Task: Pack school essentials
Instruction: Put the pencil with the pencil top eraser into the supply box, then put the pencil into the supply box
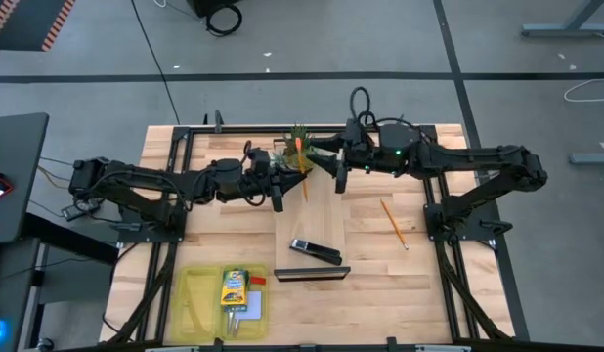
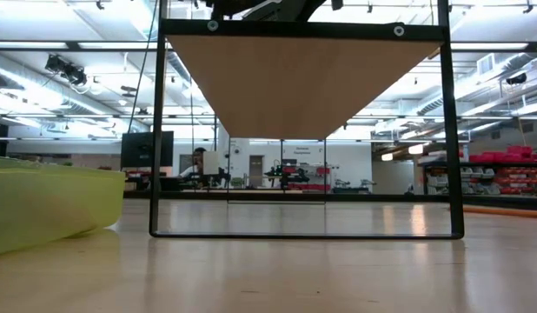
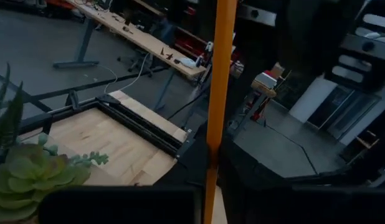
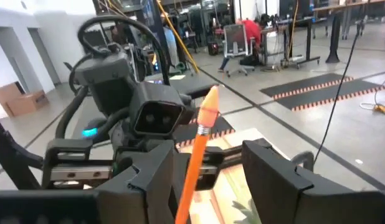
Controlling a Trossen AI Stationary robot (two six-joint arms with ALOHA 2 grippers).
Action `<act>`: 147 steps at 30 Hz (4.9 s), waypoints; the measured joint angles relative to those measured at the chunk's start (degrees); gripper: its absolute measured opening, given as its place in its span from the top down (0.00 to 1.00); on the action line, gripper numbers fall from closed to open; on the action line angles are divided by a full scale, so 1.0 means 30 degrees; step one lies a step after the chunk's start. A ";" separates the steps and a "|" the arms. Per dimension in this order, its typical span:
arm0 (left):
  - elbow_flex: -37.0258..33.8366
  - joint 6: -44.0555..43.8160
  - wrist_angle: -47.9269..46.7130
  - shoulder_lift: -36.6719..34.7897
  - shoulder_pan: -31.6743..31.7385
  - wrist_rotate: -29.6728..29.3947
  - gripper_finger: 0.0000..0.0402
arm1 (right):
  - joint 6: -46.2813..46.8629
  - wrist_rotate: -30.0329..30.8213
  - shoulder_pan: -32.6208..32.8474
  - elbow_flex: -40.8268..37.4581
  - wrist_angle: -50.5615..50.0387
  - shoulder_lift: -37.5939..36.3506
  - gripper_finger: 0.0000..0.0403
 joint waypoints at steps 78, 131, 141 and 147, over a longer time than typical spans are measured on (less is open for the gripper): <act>0.0007 -3.1638 -1.2453 0.5611 -1.4037 0.2426 0.88 | -0.3587 0.3891 -0.2527 -0.0022 -0.8021 -0.6062 0.51; 0.0007 -1.1706 -1.5810 -0.2253 -0.9920 0.3761 0.87 | 1.5305 0.2393 -0.0942 -1.6422 -1.1308 -0.6195 0.51; 0.0007 -1.1005 -1.6191 -0.2417 -0.9479 0.4172 0.86 | 1.6429 0.1967 0.0044 -1.6298 -1.1221 -0.3778 0.52; 0.0007 -1.1019 -1.6176 -0.2417 -0.9479 0.4912 0.88 | 1.6781 0.2346 0.0545 -1.6254 -1.1457 -0.3186 0.58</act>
